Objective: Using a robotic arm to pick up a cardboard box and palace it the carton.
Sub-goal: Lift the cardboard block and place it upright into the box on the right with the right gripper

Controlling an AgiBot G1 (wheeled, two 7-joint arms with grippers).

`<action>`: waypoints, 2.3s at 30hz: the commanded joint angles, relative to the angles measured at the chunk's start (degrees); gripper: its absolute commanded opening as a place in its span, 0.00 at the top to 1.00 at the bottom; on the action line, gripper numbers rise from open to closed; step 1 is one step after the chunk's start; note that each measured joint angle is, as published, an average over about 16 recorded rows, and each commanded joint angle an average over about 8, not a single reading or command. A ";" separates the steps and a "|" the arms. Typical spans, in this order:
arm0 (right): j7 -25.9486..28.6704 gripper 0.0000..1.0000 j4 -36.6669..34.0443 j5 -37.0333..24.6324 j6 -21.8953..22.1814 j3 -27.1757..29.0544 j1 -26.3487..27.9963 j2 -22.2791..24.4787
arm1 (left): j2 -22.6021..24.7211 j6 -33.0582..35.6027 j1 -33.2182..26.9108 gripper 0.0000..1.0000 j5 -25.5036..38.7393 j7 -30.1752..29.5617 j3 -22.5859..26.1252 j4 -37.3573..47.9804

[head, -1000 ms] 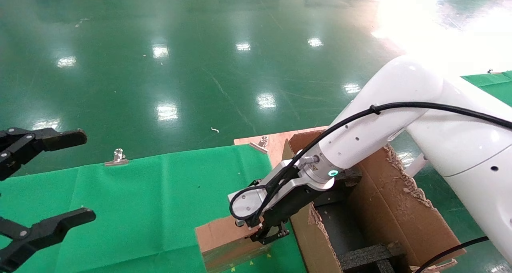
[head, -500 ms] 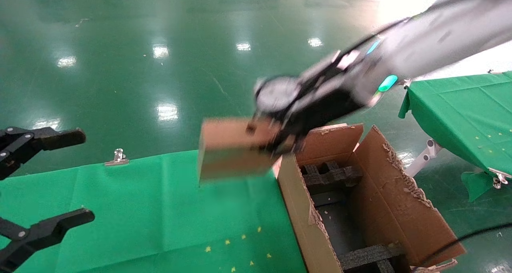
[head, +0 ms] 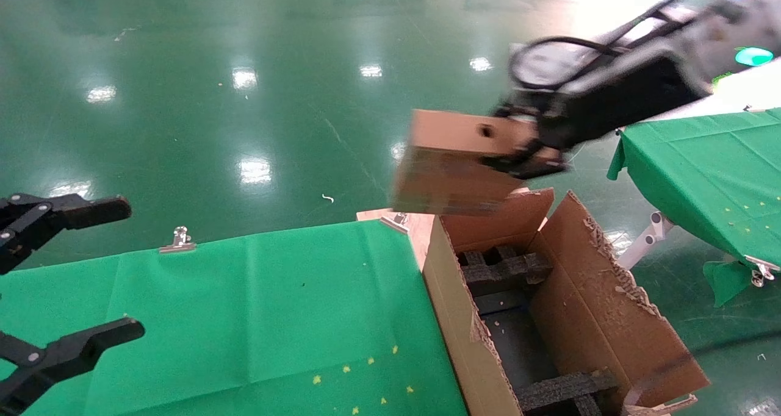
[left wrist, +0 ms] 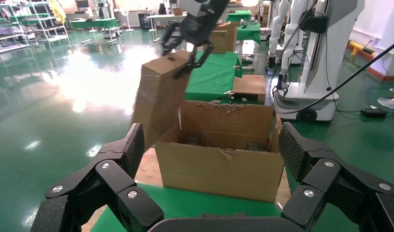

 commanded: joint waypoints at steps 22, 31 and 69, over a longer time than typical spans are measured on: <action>16.09 1.00 18.62 4.02 0.84 -12.89 3.99 22.46 | -0.01 -0.02 0.01 0.00 -0.03 0.00 0.00 0.01; 28.32 1.00 18.91 3.51 7.65 -15.17 -0.53 23.92 | -0.01 -0.02 0.02 0.00 -0.04 0.00 0.00 0.01; 70.00 1.00 18.97 -6.83 18.24 -21.24 -9.87 20.93 | -0.02 -0.04 0.03 0.00 -0.04 0.01 0.00 0.02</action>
